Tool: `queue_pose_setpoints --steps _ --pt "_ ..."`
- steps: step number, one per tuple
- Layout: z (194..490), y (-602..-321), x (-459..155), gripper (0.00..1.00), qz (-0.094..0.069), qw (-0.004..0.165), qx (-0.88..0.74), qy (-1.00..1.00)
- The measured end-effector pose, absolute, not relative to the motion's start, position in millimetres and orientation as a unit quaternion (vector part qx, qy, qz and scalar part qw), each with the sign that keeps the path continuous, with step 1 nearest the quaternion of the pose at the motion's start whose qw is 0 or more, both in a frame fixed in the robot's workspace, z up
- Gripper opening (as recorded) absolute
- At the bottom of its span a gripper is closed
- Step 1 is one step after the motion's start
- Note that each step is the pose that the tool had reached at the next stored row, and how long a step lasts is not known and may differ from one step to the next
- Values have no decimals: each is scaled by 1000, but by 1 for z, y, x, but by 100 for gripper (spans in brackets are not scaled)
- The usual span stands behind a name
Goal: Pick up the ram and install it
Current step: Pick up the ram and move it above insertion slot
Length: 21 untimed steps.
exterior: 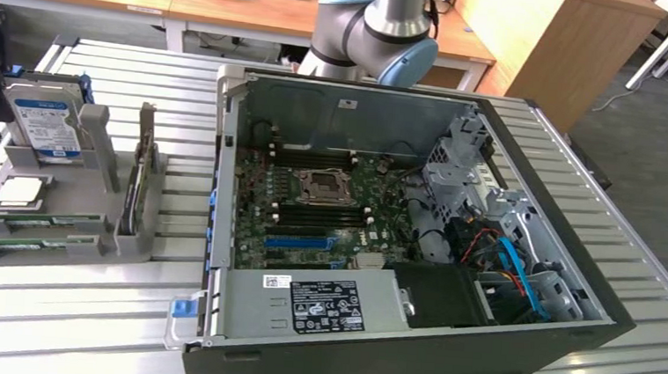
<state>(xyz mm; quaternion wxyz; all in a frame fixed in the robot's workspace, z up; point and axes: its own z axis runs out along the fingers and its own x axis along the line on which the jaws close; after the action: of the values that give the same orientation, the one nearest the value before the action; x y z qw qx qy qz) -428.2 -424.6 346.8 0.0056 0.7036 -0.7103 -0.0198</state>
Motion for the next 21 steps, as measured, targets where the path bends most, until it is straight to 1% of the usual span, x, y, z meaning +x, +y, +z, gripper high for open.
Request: queue_pose_setpoints --steps 21 --pt "319 -425 -428 36 -20 6 704 -710"
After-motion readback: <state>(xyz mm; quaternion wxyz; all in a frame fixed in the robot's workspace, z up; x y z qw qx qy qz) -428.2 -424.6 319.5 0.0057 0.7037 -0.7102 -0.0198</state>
